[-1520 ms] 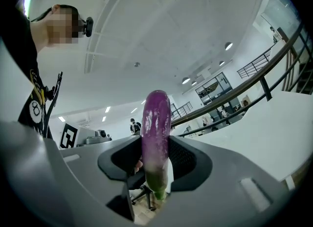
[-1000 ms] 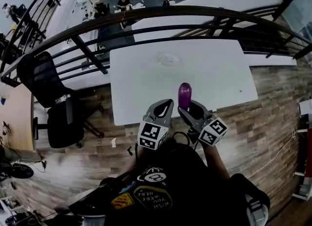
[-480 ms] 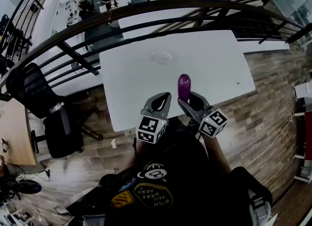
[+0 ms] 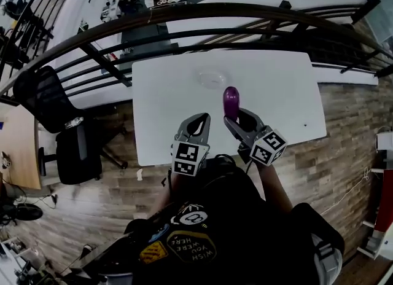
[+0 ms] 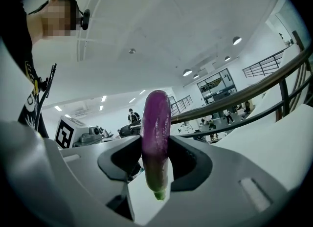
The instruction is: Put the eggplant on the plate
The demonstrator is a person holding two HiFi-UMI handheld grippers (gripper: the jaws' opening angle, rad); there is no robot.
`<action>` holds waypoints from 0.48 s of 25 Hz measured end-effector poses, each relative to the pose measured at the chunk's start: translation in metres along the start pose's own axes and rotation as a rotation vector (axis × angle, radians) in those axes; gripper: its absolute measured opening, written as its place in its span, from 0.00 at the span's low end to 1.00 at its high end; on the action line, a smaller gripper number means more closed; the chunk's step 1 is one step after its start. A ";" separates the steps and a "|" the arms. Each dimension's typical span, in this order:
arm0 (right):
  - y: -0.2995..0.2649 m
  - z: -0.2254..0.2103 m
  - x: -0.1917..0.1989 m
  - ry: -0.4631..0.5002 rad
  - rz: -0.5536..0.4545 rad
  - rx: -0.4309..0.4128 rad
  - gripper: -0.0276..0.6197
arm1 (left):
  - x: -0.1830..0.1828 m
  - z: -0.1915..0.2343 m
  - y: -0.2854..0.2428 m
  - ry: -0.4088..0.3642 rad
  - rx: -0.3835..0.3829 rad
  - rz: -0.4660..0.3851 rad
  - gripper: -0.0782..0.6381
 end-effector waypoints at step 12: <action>-0.049 -0.081 0.002 -0.001 0.090 -0.044 0.32 | 0.010 0.040 -0.049 0.068 -0.133 0.060 0.12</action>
Point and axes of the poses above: the fingertips, and each gripper's own axes: y backward along the fingers, z to its left, x out of its underside, the point moved 6 cm from there along y, backward along the fingers, and after that the axes turned 5 degrees about x, right-handed, at the moved point
